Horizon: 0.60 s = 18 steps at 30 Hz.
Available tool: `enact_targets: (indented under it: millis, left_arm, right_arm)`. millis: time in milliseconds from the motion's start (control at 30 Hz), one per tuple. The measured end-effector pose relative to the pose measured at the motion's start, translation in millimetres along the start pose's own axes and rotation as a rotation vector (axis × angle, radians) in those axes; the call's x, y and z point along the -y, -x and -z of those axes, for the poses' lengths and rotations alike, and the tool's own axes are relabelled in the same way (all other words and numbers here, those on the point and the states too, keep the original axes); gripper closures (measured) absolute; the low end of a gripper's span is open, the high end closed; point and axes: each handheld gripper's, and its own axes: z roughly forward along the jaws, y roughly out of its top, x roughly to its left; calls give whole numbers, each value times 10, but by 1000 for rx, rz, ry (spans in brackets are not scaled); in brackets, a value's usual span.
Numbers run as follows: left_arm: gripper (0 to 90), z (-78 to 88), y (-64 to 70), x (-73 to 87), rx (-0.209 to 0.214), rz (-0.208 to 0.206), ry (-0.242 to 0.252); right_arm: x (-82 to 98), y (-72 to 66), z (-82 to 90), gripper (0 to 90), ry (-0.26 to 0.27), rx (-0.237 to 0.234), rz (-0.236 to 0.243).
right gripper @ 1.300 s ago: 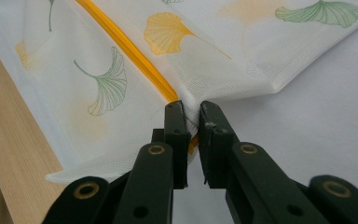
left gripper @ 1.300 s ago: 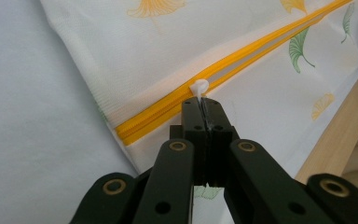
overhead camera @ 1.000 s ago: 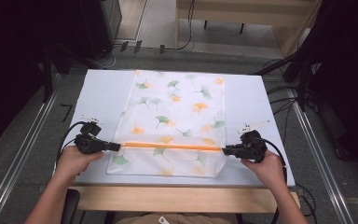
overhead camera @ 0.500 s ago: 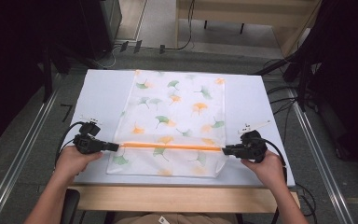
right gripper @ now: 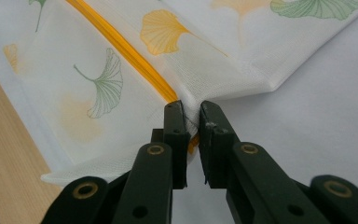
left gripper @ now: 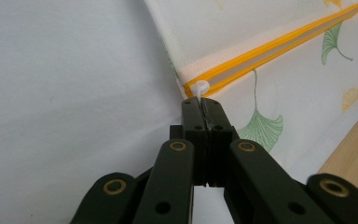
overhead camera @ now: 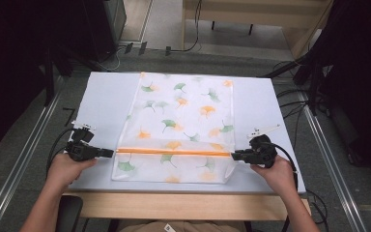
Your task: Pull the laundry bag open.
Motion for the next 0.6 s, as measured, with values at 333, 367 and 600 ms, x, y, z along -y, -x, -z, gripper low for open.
enact_targets:
  millis: [333,367,600]
  left_arm:
    - [900,-33,62,-3,26,-22,-19]
    - [900,-36,76,0,35,-24,-16]
    - [900,-83,141,29,52,-32,-40]
  right_arm:
    - [13,124,-58,826,-10,27,-26]
    - [17,135,-57,825,-8,30,-28]
    - [53,213,-6,794,1,31,-58]
